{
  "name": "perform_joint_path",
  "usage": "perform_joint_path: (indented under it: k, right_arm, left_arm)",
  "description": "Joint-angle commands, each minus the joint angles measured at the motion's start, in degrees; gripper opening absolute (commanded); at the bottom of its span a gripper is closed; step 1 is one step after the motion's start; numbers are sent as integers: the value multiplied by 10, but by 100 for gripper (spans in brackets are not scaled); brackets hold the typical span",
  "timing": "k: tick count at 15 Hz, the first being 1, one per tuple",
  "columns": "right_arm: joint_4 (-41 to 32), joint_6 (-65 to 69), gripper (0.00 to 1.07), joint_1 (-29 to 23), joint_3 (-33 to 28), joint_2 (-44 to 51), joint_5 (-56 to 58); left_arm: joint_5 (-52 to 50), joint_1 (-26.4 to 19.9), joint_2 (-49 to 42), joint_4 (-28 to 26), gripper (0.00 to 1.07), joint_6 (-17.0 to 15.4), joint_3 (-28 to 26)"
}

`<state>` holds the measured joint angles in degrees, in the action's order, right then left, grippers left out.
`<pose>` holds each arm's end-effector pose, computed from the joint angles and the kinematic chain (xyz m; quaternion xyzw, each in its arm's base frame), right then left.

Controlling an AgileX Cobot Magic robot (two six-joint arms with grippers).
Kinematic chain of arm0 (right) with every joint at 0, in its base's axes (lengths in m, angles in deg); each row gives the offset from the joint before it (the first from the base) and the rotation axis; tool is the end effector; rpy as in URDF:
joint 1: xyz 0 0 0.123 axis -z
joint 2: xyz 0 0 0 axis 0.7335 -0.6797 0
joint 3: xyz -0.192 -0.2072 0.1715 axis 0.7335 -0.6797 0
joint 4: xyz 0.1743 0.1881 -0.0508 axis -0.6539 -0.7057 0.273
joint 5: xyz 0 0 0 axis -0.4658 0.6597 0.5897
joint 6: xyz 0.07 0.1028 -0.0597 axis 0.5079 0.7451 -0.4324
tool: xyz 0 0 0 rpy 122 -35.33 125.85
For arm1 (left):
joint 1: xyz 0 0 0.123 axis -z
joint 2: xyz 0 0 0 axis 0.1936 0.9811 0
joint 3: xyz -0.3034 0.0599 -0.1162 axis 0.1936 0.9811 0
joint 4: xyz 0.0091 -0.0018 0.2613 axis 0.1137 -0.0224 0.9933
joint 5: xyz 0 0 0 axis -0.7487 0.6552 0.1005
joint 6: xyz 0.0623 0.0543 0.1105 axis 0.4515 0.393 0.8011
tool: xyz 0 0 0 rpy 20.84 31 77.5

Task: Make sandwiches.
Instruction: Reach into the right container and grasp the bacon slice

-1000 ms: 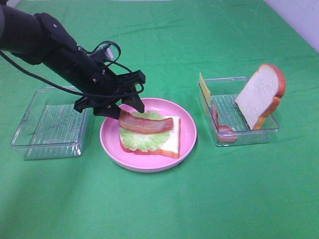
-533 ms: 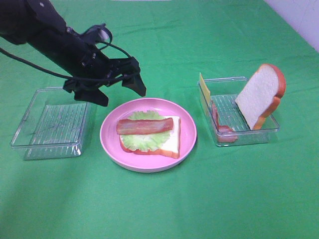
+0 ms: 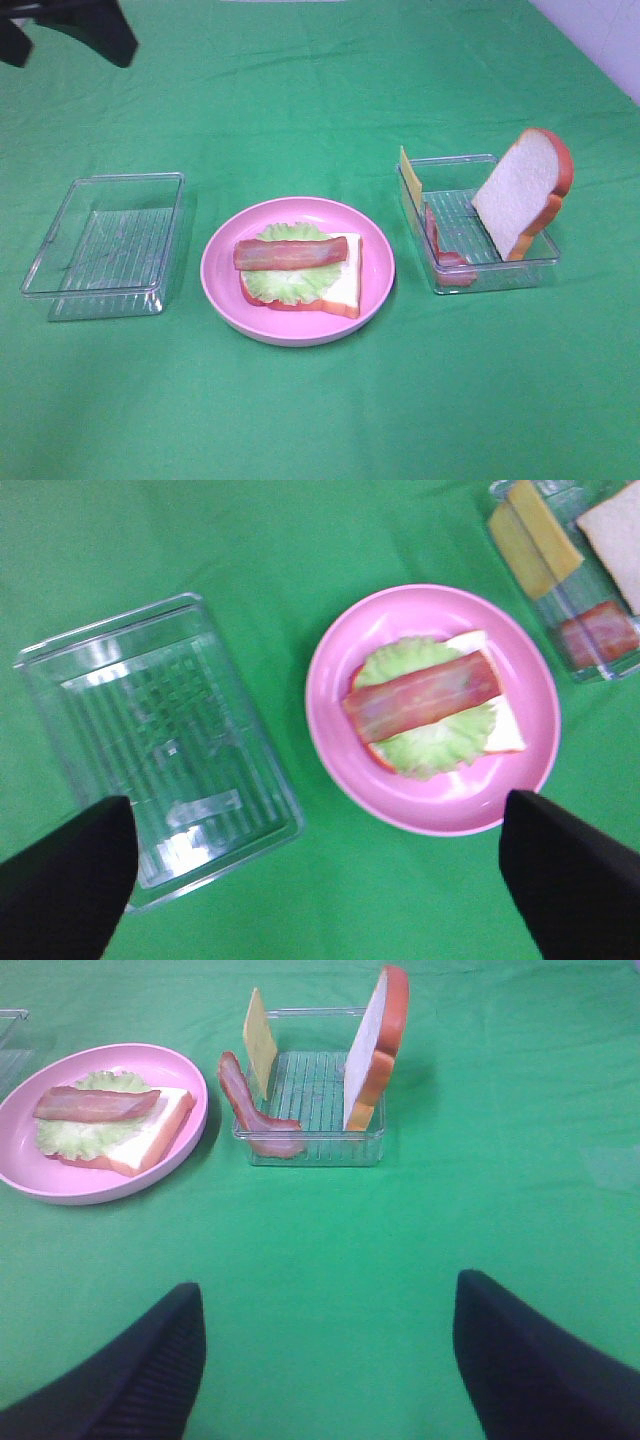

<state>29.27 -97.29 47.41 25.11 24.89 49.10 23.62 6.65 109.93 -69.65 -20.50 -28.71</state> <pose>-0.0031 0.0181 0.2607 -0.0634 0.8504 0.0360 0.5210 0.3139 -0.1208 0.3732 0.1287 0.9407 -0.1247 0.2880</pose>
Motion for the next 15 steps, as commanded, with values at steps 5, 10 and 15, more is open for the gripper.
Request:
perform_joint_path:
  k: [5,10,15]
  right_arm:
    - [-5,-8,67,5,1,9,-6]
    - [-5,-8,67,5,1,9,-6]
    - [-5,-8,67,5,1,9,-6]
  left_arm:
    - [104,0,-211,81,93,-27,100]
    - [93,0,-334,80,93,-27,261]
    - [65,0,-598,80,93,-24,444]
